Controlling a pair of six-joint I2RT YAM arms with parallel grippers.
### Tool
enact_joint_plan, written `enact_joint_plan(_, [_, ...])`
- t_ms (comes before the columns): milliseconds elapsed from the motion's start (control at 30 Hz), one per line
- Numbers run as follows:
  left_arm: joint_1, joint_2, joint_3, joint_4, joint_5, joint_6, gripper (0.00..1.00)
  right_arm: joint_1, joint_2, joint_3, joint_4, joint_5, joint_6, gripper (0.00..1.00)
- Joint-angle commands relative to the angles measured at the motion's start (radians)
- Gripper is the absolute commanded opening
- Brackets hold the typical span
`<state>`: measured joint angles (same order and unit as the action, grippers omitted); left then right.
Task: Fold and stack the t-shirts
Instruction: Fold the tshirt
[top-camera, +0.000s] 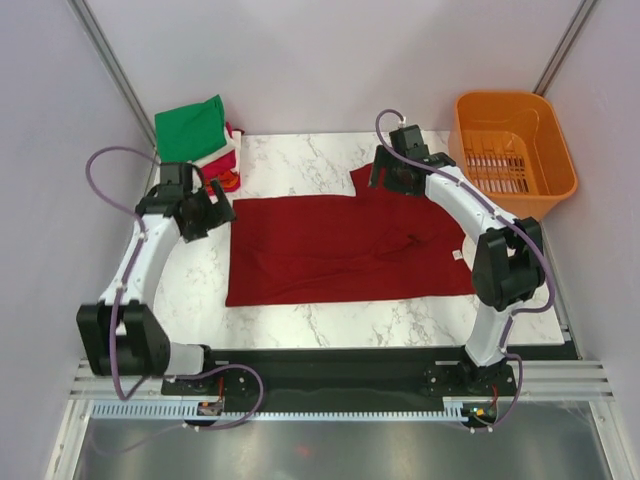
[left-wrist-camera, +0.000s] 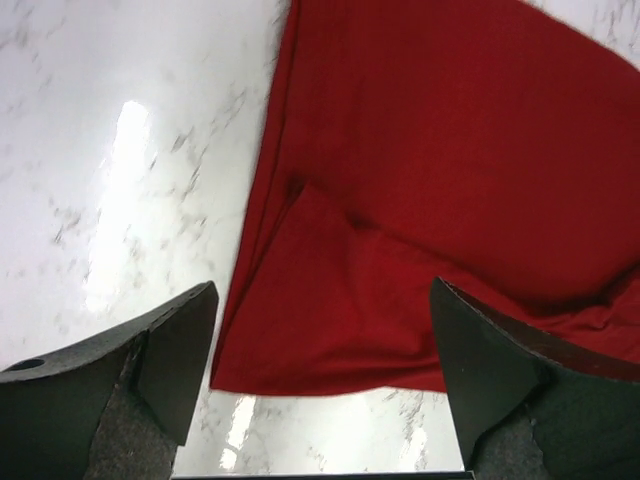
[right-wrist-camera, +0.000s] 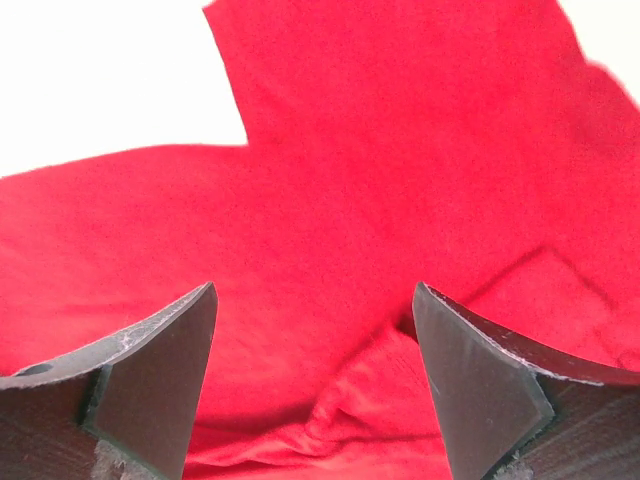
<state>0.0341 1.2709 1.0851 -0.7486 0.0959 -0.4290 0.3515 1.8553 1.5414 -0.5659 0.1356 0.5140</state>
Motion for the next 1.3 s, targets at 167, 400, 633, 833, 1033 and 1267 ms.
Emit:
enact_joint_plan(167, [-0.122, 0.539, 0.409, 0.094, -0.179, 0.012, 0.81, 0.0, 0.056, 0.18, -0.017, -0.021, -0.051, 0.88])
enact_joint_plan(400, [-0.12, 0.795, 0.613, 0.091, -0.231, 0.038, 0.77, -0.011, -0.01, 0.022, 0.011, -0.034, -0.075, 0.88])
enact_joint_plan(633, [-0.12, 0.912, 0.736, 0.091, -0.243, 0.055, 0.76, -0.011, -0.042, -0.001, 0.011, -0.06, -0.084, 0.88])
enact_joint_plan(833, [-0.12, 0.956, 0.751, 0.077, -0.297, 0.078, 0.72, -0.011, -0.051, 0.002, 0.006, -0.068, -0.088, 0.88])
enact_joint_plan(1033, [-0.122, 0.963, 0.696, 0.075, -0.363, 0.084, 0.71, -0.011, -0.044, -0.001, 0.006, -0.083, -0.086, 0.88])
enact_joint_plan(1267, [-0.129, 1.013, 0.707, 0.06, -0.372, 0.073, 0.6, -0.011, -0.038, -0.023, 0.006, -0.083, -0.088, 0.88])
